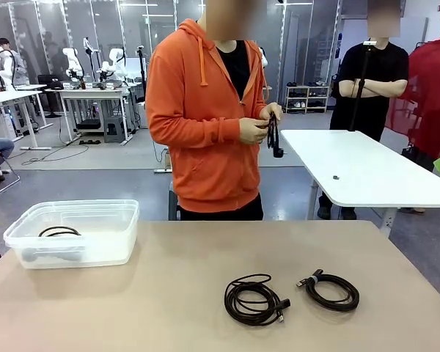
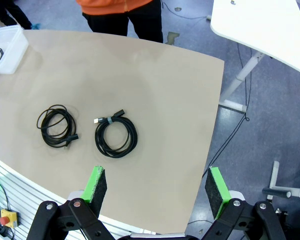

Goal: Organize and store the cables.
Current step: Place the Power Cable into the Organizing box.

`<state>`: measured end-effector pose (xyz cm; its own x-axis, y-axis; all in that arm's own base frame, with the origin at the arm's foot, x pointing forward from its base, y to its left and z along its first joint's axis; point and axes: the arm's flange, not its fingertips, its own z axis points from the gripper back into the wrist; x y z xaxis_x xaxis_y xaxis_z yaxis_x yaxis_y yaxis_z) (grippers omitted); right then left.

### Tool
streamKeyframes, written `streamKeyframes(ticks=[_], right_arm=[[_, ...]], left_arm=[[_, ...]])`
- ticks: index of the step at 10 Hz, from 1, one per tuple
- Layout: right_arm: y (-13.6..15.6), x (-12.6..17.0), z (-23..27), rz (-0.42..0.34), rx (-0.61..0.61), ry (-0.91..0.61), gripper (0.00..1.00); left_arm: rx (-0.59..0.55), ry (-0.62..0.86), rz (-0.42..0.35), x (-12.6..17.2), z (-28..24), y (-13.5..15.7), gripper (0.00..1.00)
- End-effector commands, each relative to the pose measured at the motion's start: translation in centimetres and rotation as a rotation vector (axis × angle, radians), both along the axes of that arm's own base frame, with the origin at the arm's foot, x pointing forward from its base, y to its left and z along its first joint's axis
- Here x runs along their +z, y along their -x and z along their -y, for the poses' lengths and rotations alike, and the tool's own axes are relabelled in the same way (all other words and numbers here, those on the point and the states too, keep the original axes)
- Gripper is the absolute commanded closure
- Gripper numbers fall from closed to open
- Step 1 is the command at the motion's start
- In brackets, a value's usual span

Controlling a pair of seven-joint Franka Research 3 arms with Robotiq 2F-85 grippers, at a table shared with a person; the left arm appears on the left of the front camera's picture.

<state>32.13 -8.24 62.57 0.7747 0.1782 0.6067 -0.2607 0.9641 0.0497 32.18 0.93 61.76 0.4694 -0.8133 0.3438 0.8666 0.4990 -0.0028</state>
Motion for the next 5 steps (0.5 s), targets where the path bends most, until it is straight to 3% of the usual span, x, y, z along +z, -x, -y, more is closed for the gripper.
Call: streamKeyframes(ticks=[1,4,5], right_arm=[[0.04,0.03,-0.04,0.005,0.003,-0.002,0.0],[0.04,0.03,-0.04,0.005,0.003,-0.002,0.0],[0.04,0.03,-0.04,0.005,0.003,-0.002,0.0]], left_arm=[[0.07,0.028,0.083,-1.2,1.48,0.34,0.29],[0.085,0.008,0.089,-1.56,1.72,-0.34,0.29],[-0.002,-0.002,0.068,-1.71,1.55,-0.45,0.29]])
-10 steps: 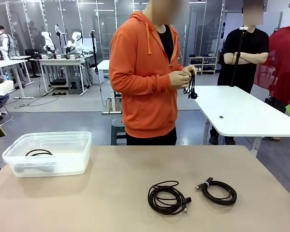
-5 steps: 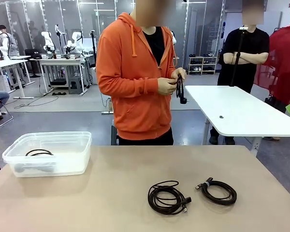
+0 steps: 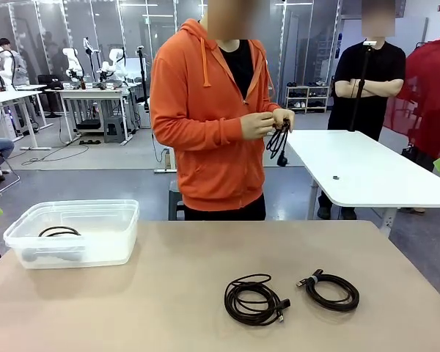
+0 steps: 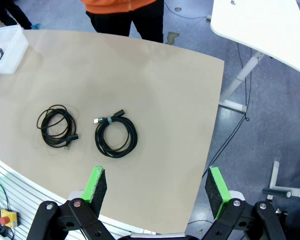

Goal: Organize and store the cables.
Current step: Place the Power Cable into the Organizing box.

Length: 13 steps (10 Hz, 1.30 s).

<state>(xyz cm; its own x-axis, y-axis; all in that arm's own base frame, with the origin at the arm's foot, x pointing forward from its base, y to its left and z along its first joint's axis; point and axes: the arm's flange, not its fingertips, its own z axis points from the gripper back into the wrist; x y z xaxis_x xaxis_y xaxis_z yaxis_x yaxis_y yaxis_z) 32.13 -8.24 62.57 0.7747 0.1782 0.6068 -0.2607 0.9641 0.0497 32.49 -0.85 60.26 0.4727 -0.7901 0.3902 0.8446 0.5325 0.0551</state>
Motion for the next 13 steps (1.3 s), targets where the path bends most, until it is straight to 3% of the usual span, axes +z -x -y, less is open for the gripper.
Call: streamKeyframes(ticks=[1,13], right_arm=[[0.04,0.03,-0.04,0.005,0.003,-0.002,0.0],[0.04,0.03,-0.04,0.005,0.003,-0.002,0.0]], left_arm=[[0.015,0.003,0.004,0.3,-0.25,0.1,0.29],[0.015,0.003,0.004,0.3,-0.25,0.1,0.29]])
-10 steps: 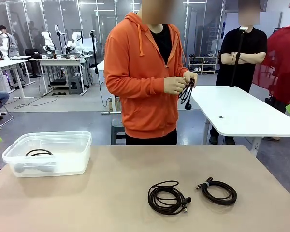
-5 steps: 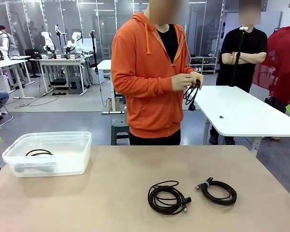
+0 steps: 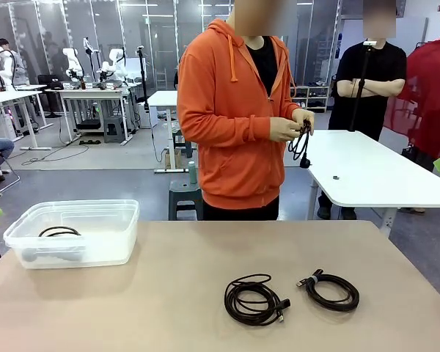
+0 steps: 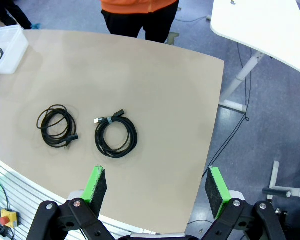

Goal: Organize and store the cables.
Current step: Place the Power Cable into the Organizing box.

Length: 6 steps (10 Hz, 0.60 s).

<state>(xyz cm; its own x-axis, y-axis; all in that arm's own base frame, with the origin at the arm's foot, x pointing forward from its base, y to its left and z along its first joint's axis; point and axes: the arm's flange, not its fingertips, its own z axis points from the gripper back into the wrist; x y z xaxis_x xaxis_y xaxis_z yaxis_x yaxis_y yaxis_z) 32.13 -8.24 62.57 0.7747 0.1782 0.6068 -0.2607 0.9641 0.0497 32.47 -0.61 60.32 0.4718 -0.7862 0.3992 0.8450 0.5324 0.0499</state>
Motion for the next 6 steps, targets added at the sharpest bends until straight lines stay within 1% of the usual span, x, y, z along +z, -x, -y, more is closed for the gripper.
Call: streamKeyframes(ticks=[1,6], right_arm=[[0.04,0.03,-0.04,0.005,0.003,-0.002,0.0],[0.04,0.03,-0.04,0.005,0.003,-0.002,0.0]], left_arm=[[0.016,-0.008,0.003,0.24,-0.02,0.08,0.29],[0.016,-0.008,0.003,0.24,-0.02,0.08,0.29]])
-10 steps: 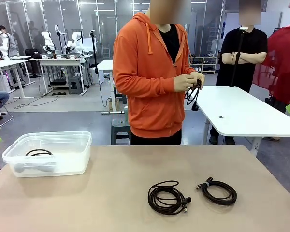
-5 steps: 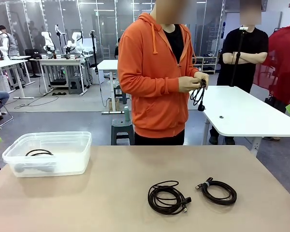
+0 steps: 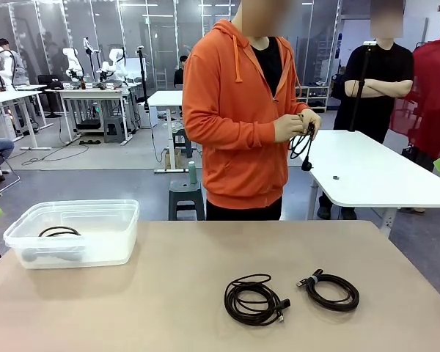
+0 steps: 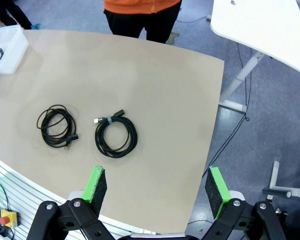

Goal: Organize and store the cables.
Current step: Place the Power Cable into the Organizing box.

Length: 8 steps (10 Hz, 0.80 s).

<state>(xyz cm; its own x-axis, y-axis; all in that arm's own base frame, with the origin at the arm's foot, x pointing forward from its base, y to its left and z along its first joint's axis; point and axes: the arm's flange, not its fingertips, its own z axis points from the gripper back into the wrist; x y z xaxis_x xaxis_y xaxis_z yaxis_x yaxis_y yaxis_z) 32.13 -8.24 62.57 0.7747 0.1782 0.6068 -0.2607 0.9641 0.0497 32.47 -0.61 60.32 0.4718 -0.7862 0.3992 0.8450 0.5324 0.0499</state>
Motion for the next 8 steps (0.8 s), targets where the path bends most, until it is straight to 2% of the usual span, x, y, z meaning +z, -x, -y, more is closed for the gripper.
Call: streamKeyframes(ticks=[1,8], right_arm=[[0.04,0.03,-0.04,0.005,0.003,-0.002,0.0],[0.04,0.03,-0.04,0.005,0.003,-0.002,0.0]], left_arm=[[0.016,-0.008,0.003,0.24,-0.02,0.08,0.29],[0.016,-0.008,0.003,0.24,-0.02,0.08,0.29]])
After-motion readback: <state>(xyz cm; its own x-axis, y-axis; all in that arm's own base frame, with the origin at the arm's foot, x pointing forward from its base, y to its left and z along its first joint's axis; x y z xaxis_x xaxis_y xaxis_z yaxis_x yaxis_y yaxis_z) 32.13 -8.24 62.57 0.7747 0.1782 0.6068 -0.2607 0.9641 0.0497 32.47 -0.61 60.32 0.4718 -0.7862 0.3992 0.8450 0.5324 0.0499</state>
